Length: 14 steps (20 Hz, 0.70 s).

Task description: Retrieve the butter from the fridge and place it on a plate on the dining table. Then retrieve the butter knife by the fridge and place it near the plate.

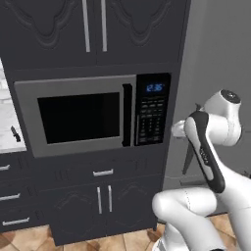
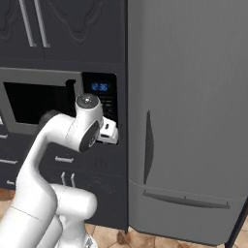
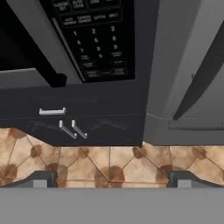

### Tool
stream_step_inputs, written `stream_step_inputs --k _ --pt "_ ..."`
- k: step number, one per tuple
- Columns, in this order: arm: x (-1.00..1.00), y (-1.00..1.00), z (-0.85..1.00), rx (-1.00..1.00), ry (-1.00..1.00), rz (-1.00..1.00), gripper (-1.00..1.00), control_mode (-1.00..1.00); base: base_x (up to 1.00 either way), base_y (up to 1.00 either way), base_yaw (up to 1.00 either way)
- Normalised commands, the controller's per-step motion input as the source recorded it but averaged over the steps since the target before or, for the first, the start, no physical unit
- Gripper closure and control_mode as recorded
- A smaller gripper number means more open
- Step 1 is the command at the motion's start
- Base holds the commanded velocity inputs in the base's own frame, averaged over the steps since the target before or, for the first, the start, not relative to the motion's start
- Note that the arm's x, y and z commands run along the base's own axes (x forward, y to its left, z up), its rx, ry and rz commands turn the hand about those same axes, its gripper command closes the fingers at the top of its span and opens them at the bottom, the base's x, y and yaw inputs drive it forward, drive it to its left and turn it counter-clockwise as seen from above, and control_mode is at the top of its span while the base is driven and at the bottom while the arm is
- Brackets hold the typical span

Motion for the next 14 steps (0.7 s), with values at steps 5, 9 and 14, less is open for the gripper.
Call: stream_step_inputs --k 5,9,14 --pt "0.00 -1.00 -0.31 0.17 -0.18 0.13 -1.00 -1.00 0.00 0.00 0.00" --pt "0.03 -1.00 -0.12 0.00 -0.09 0.08 -1.00 -1.00 0.00 0.00 0.00" --pt "0.13 -0.98 -0.05 0.00 -0.09 0.05 -1.00 -1.00 0.00 0.00 0.00"
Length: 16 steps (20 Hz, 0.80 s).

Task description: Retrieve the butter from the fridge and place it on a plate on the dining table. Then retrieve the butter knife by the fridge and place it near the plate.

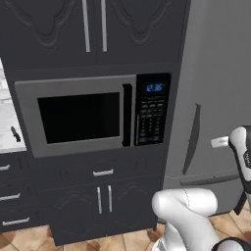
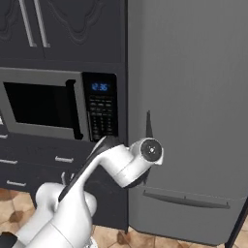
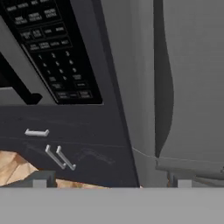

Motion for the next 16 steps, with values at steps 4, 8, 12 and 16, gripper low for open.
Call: stream_step_inputs --k 4,8,12,16 --pt "0.35 -0.33 -0.50 0.01 -0.13 0.04 -1.00 -1.00 0.00 0.00 0.00" --pt "0.41 -0.01 -0.59 0.00 -0.23 0.07 -1.00 -1.00 0.00 0.00 0.00" --pt "0.47 -0.04 -0.34 0.00 -0.31 0.10 -1.00 -1.00 0.00 0.00 0.00" --pt "0.52 -0.02 -0.12 0.00 -0.07 0.07 -1.00 -1.00 0.00 0.00 0.00"
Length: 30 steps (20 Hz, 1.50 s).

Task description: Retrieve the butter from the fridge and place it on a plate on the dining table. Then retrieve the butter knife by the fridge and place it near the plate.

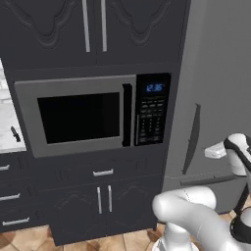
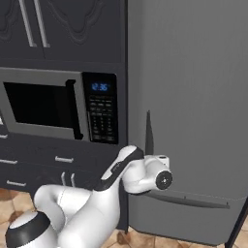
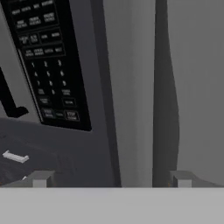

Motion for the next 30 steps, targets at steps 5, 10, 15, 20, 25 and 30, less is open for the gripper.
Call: stream_step_inputs --k 5,10,15,20,25,30 --pt "0.36 -0.01 0.00 0.00 0.00 0.06 -1.00 -1.00 0.00 0.00 0.00" --pt "0.12 0.02 -0.15 0.00 -0.05 0.01 -1.00 -1.00 0.00 0.00 0.00" --pt "0.38 0.22 -0.28 0.00 -0.08 0.00 -1.00 -1.00 0.00 0.00 0.00" --pt "0.28 0.14 -0.15 0.00 -0.05 0.00 -1.00 -1.00 0.00 0.00 0.00" --pt "0.61 -0.01 0.00 0.03 0.00 0.00 -1.00 -1.00 0.00 0.00 0.00" --pt "0.25 -0.58 0.00 0.11 -0.04 0.00 -1.00 -1.00 0.00 0.00 0.00"
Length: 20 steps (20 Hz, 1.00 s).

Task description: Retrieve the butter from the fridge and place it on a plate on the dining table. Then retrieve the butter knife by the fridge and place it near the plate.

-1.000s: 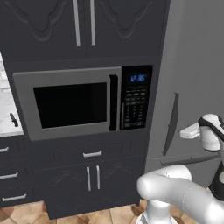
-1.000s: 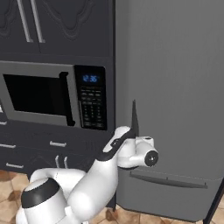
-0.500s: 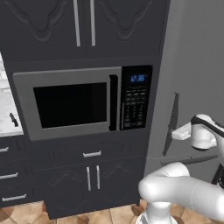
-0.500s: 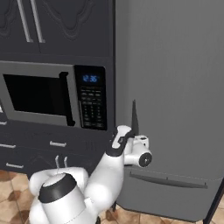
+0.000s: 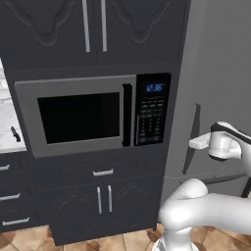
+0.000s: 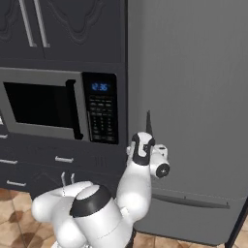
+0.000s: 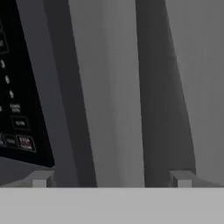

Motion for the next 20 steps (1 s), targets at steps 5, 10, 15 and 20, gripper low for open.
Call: stream_step_inputs --k 5,10,15,20 --pt "0.00 -0.71 0.00 0.11 -0.12 0.00 -1.00 -1.00 0.00 0.00 0.00" --pt "0.27 -0.03 -0.21 0.00 -0.05 0.02 -1.00 -1.00 0.00 0.00 0.00" --pt "0.04 0.14 -0.33 0.00 -0.05 0.13 -1.00 -1.00 0.00 0.00 0.00" --pt "0.37 0.14 -0.24 0.00 -0.01 0.06 -1.00 -1.00 0.00 0.00 0.00"
